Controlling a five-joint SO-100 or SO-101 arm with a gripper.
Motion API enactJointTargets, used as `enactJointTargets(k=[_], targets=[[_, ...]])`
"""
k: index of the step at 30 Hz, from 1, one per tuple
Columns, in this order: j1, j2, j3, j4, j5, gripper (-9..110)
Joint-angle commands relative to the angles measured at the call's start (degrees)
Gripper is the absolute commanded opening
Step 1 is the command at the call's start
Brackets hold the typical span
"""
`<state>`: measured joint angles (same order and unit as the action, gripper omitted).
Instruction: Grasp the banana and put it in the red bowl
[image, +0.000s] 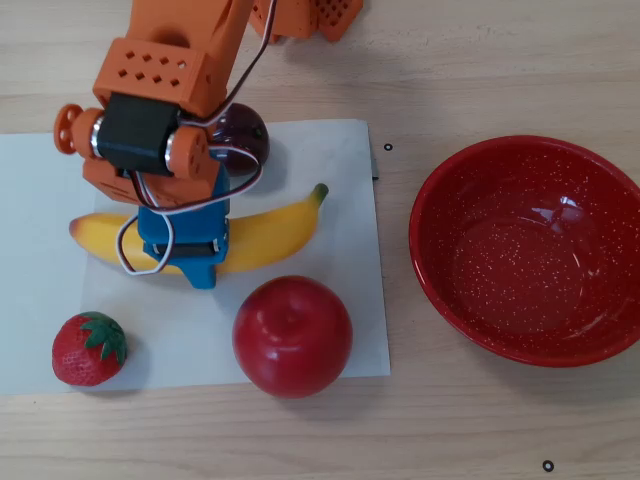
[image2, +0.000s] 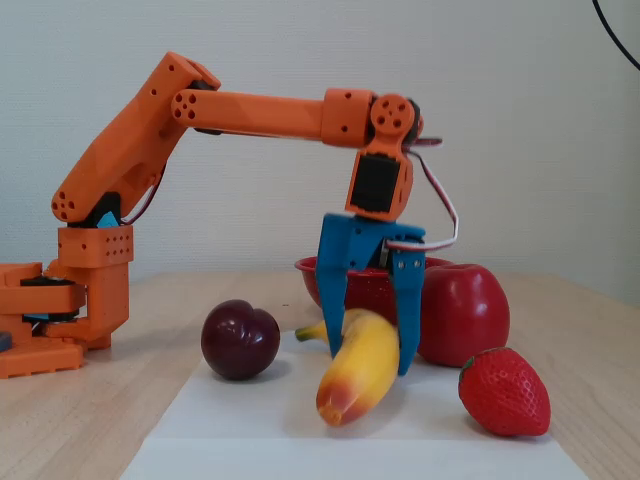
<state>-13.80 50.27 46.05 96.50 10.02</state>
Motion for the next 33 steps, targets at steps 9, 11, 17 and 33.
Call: enactJointTargets(k=[9, 11, 17, 33], targets=[[0.3, 16.4, -9.3, 9.3, 0.5, 0], [0.4, 19.0, -8.3, 9.7, 0.5, 0], [1.1, 28.5, -3.9, 10.5, 0.4, 0], [14.3, 49.3, 6.5, 12.8, -5.4, 0]])
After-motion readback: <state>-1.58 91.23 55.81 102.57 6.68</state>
